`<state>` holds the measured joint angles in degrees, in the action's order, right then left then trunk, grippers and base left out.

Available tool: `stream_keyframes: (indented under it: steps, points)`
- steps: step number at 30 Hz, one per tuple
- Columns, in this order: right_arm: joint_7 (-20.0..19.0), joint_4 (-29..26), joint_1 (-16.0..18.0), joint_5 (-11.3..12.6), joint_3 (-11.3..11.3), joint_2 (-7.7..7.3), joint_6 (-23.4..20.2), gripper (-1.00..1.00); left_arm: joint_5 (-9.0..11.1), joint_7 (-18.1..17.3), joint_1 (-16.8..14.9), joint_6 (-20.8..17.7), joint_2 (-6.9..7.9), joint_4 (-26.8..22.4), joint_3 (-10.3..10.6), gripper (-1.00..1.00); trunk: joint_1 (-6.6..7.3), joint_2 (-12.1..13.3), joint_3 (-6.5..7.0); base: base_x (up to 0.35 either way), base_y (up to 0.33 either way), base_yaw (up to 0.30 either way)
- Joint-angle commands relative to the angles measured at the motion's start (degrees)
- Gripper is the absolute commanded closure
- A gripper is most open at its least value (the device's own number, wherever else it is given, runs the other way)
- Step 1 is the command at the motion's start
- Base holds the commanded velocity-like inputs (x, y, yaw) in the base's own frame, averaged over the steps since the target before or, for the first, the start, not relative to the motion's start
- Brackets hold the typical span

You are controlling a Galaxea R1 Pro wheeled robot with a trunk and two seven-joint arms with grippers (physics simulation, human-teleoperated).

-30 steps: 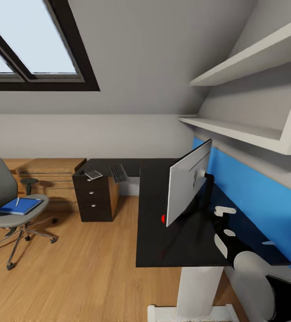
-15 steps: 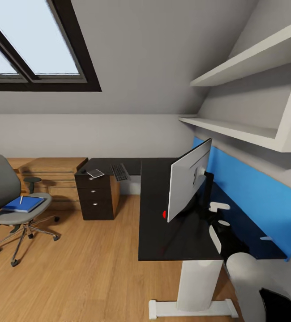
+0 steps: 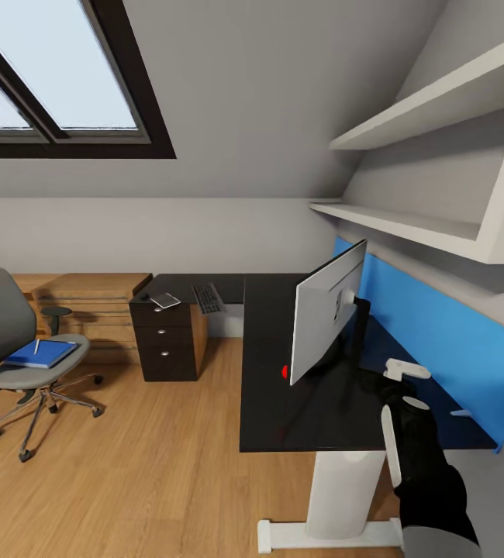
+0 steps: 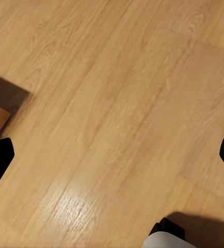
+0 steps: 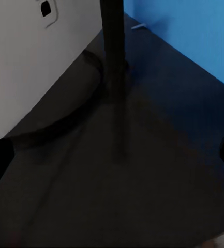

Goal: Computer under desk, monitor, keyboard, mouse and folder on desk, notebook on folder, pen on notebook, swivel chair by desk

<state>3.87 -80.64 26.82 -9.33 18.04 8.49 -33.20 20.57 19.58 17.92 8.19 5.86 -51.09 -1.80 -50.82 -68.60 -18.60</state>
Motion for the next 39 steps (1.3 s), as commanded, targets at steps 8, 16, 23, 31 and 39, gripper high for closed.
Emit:
stream_keyframes:
  steps: [8, 16, 23, 31, 39]
  points:
    - [0.76, -1.06, -0.5, -0.15, -10.63, 0.57, -0.65, -1.0, 0.56, 0.11, 0.01, 0.31, -0.01, -0.06, 0.13, -1.0, -0.01, -0.04, -0.06, 0.0, 0.131, 0.0]
    - [17.25, 12.53, -0.54, 1.94, -24.37, 1.51, 14.91, -1.0, 0.36, 0.03, 0.01, 1.46, -1.08, -0.14, 0.33, -1.0, -0.01, -0.04, -0.06, 0.0, 0.122, 0.0]
    - [18.94, 14.27, -0.55, 1.64, -24.82, 1.51, 24.57, -1.0, 0.41, 0.02, 0.01, 1.74, -1.11, -0.07, 0.39, -1.0, -0.01, -0.04, -0.06, 0.0, 0.001, 0.0]
    - [19.1, 14.59, -0.61, 1.4, -24.96, 1.51, 29.02, -1.0, 0.42, 0.02, 0.01, 1.74, -1.13, 0.06, 0.39, -1.0, -0.01, -0.04, -0.06, 0.0, 0.0, 0.0]
    - [19.69, 20.71, -0.56, -2.19, -26.69, 1.51, 35.59, -1.0, 0.38, 0.02, 0.01, 1.74, -1.16, 0.34, 0.39, -1.0, -0.01, -0.04, -0.06, 0.0, 0.0, 0.0]
